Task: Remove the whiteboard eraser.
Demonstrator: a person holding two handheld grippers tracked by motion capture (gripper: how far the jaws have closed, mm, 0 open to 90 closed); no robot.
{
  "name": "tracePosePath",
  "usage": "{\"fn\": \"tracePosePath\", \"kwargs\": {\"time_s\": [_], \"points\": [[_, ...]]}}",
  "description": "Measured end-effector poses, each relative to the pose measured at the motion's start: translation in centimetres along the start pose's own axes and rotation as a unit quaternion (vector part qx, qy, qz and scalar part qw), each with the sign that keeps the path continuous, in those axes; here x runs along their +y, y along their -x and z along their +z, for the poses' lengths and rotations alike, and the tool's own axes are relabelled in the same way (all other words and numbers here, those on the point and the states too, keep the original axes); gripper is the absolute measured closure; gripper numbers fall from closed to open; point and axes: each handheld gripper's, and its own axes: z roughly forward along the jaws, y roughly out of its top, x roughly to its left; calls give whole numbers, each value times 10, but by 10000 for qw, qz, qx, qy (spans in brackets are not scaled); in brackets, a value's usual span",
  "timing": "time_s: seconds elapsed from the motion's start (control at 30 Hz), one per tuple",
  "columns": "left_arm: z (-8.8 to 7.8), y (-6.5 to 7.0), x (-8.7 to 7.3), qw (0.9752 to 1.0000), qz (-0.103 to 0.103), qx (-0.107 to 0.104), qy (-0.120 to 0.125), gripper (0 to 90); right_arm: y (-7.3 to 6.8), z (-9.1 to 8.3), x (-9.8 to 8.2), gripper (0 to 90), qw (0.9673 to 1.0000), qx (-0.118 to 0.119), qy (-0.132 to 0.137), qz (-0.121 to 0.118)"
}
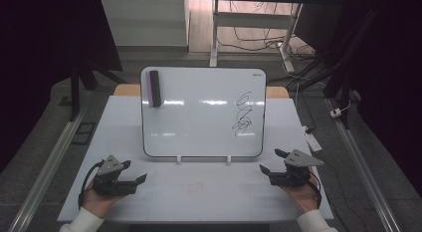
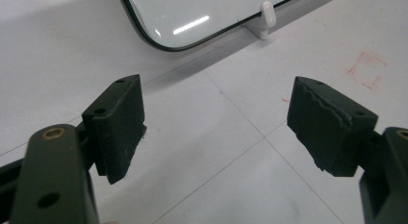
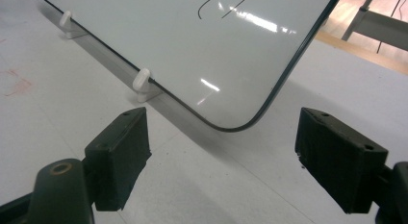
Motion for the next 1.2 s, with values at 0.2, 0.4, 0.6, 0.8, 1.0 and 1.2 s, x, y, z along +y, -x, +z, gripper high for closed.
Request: {"fn": "tracePosePath", "kwargs": {"time_s": [0.2, 0.4, 0.6, 0.8, 1.0, 1.2], "points": [[-2, 0, 0, 10000, 0, -32, 33, 216, 1, 2, -4, 201, 9998, 107, -80, 138], [-3, 0, 1, 9999, -60, -49, 64, 216, 1, 3, -4, 210, 9998, 69, -83, 154], [-7, 1, 5, 9998, -163, 4, 137, 216, 0, 3, -4, 214, 9999, 24, -72, 155], [-18, 7, 28, 9991, -179, 76, 373, 217, -1, 3, -1, 218, 9999, 37, -20, 164], [-26, 8, 61, 9975, -110, 35, 698, 230, -2, 5, 0, 220, 9998, 60, -35, 175], [-24, 4, 87, 9964, -124, 25, 843, 235, -4, 6, 0, 223, 9998, 60, -38, 176]]}}
